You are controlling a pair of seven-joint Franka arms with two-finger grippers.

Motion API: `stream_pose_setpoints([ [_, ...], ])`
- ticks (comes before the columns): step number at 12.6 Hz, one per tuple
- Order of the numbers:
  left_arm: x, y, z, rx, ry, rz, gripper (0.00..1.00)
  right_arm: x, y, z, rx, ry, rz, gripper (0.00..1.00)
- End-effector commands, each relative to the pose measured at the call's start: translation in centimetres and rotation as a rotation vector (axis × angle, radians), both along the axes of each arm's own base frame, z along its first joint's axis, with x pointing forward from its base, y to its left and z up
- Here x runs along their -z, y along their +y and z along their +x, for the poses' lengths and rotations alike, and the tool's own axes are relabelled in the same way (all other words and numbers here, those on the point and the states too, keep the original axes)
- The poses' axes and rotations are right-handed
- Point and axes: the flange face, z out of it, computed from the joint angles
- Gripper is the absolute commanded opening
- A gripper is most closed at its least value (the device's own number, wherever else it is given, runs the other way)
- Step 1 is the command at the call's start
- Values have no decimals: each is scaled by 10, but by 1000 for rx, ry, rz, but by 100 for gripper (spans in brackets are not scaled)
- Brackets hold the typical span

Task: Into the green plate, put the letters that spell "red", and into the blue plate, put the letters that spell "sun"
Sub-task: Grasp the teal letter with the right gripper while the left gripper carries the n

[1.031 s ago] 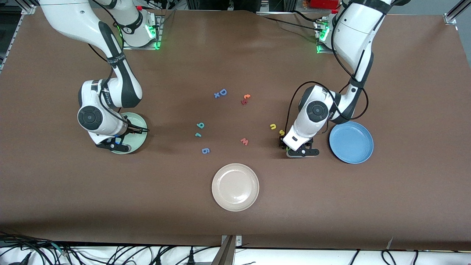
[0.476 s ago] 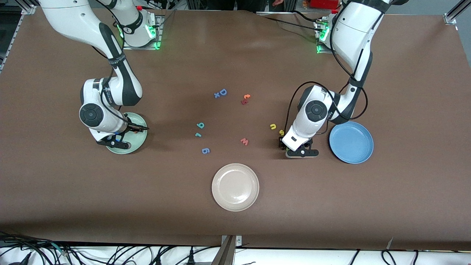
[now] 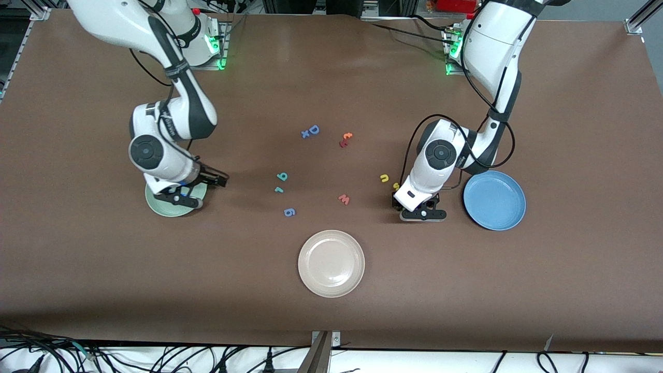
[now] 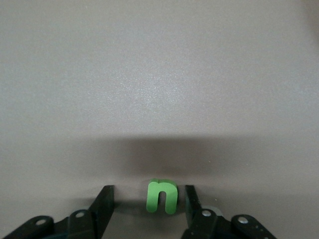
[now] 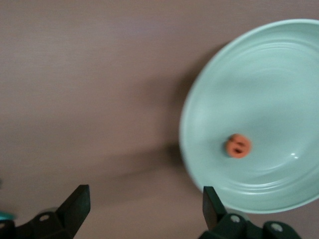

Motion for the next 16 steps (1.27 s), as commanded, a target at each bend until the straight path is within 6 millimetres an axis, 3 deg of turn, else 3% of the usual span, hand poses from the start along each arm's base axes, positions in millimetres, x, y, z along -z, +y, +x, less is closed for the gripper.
stream_pose_setpoints([
  [1, 0, -3, 2, 21, -16, 28, 55, -15, 45, 3, -31, -30, 43, 100],
  [3, 0, -4, 1, 25, -19, 32, 52, -9, 72, 6, -73, -35, 45, 100],
  [5, -1, -5, 1, 27, -21, 34, 42, -12, 94, 17, -107, -51, 55, 100],
  [9, -1, -5, 1, 23, -21, 32, 19, 16, 147, 19, -137, -53, 63, 97],
  [10, -2, -5, 1, 26, -22, 32, 15, 21, 156, 19, -116, -83, 75, 89],
  [12, -11, 0, 11, 21, -43, 34, 9, 40, 170, 13, -45, -107, 79, 59],
  [14, -25, 9, 25, 48, -65, 46, 6, 52, 186, 3, -65, -114, 80, 55],
  [16, -37, 30, 35, 157, -61, 75, 6, 59, 188, 0, -71, -106, 75, 55],
])
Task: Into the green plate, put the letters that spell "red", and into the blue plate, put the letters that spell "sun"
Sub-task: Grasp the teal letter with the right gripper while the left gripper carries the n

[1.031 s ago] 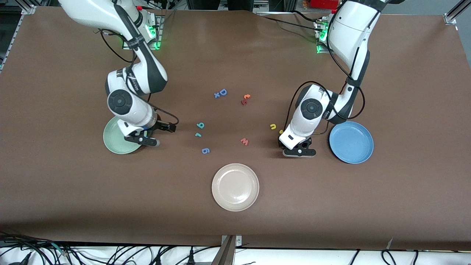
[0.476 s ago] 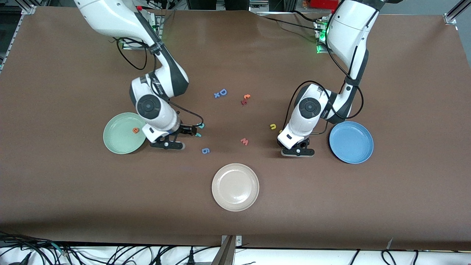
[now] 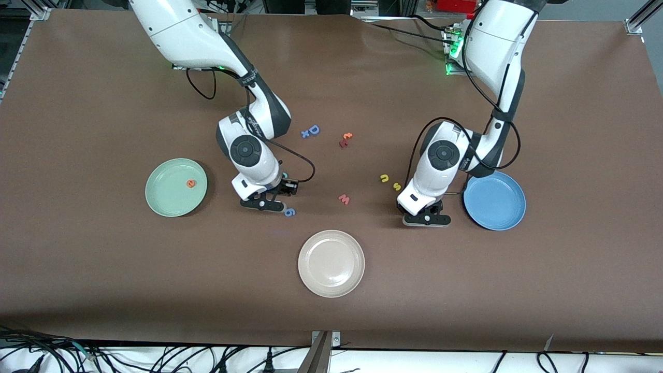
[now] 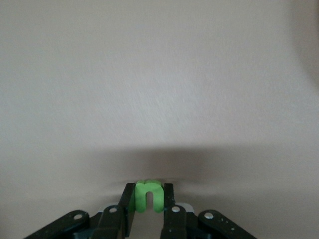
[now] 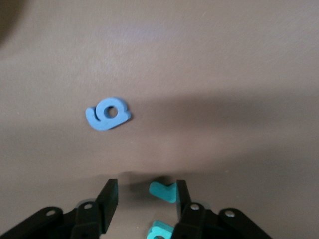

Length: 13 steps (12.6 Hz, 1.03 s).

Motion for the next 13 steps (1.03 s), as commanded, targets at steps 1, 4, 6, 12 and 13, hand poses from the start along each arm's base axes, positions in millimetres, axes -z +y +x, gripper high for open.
stream_pose_setpoints([
  [1, -25, 26, 13, 107, 5, 47, 6, 4, 6, 3, 10, -6, 1, 55],
  [4, -41, 77, 22, 172, 60, 65, 14, 3, 2, 4, 8, -4, -7, 55],
  [6, -50, 109, 20, 214, 80, 62, 14, -1, -3, 7, 12, -7, -12, 55],
  [12, -62, 212, -6, 311, 168, 55, 14, 8, -11, -1, 15, 21, -42, 55],
  [13, -52, 226, -13, 313, 192, 53, 14, 9, -12, -1, 13, 23, -43, 54],
])
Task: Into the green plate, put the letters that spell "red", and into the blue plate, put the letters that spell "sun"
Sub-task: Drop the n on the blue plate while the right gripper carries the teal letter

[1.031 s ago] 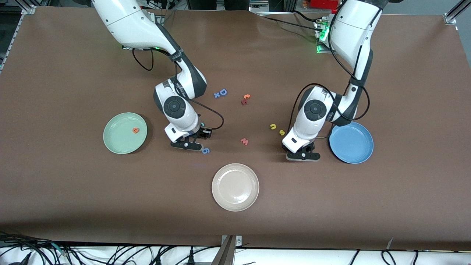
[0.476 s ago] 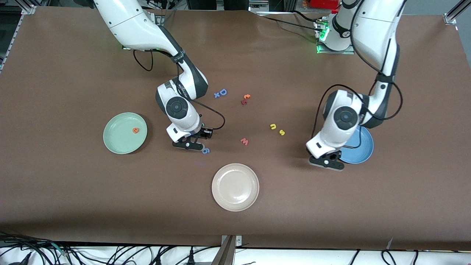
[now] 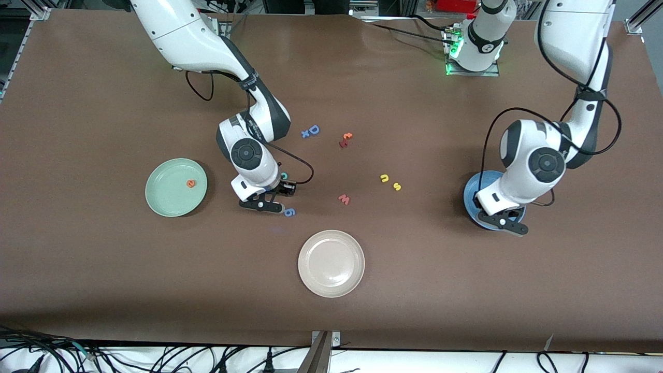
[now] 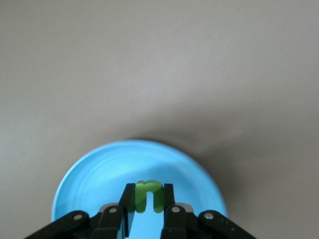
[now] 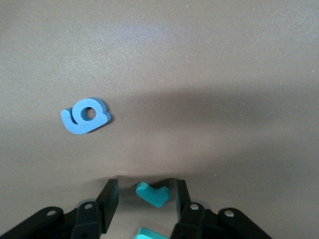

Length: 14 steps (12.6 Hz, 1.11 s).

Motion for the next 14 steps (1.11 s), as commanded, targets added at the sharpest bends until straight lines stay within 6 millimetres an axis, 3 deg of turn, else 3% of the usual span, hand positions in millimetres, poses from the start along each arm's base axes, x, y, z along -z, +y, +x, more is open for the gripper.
stream_pose_setpoints([
  [1, 7, 28, -23, 18, 49, -28, 14, 1, 1, -4, 1, 4, -14, 48],
  [5, 35, 38, -29, -10, 87, -23, 19, 3, 0, -5, -5, 5, -19, 27],
  [7, 41, 37, -29, -38, 95, -41, 41, 0, 1, -4, -13, 2, -17, 20],
  [8, 40, 35, -28, -41, 92, -41, 61, -2, -4, 0, -13, -3, -20, 17],
  [9, 33, 28, -25, -37, 79, -47, 70, -5, -7, 3, -16, -9, -23, 16],
  [11, 13, -15, -11, -56, 33, -74, 76, -22, -11, 8, -25, -4, -35, 16],
  [14, 2, -85, -15, -118, 13, -102, 76, -52, -40, 23, -70, -5, -72, 17],
])
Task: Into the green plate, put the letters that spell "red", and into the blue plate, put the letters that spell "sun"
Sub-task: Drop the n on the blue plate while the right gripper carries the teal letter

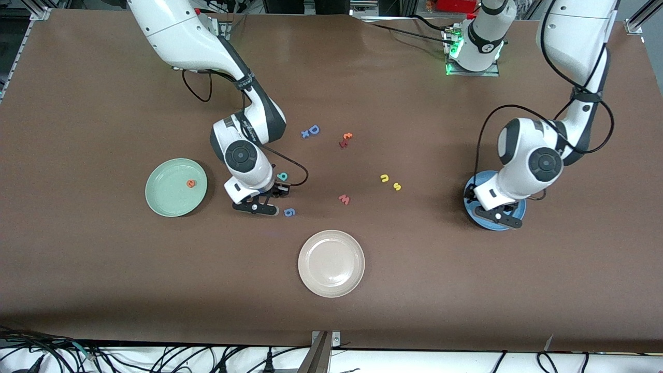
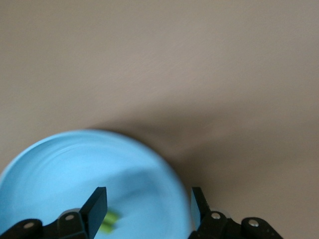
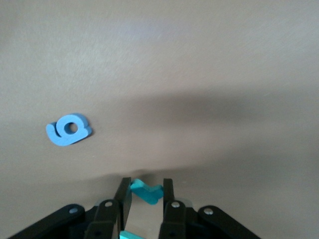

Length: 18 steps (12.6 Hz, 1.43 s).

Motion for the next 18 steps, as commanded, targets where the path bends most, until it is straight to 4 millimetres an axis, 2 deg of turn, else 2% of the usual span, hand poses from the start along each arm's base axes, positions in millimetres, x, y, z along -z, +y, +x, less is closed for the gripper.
stream_pose_setpoints([
  [1, -11, -58, -11, -102, -1, -20, 76, -35, -34, 11, -67, 12, -48, 18],
  [3, -7, -102, -25, -235, 10, -19, 76, -51, -72, 21, -120, 45, -84, 18],
  [4, -5, -122, -33, -317, 18, -20, 76, -53, -93, 23, -152, 70, -101, 18],
  [6, 0, -150, -45, -534, 27, -6, 75, -55, -144, 27, -248, 99, -118, 18],
  [8, 6, -159, -47, -669, 34, -3, 72, -51, -192, 26, -314, 136, -130, 18],
  [9, 11, -160, -47, -770, 40, 5, 68, -47, -211, 24, -330, 156, -136, 18],
  [11, 17, -161, -49, -922, 46, 17, 68, -38, -250, 18, -355, 196, -143, 18],
  [13, 24, -169, -52, -969, 43, 30, 70, -21, -272, 12, -341, 240, -139, 18],
  [14, 22, -176, -51, -964, 29, 14, 72, -2, -279, 8, -333, 278, -148, 18],
  [15, 25, -185, -55, -950, 32, 17, 74, 8, -292, 6, -325, 296, -149, 18],
  [16, 30, -190, -58, -942, 36, 21, 74, 9, -304, 7, -311, 301, -145, 18],
  [18, 29, -199, -61, -931, 35, 17, 75, 14, -309, 5, -305, 312, -145, 18],
])
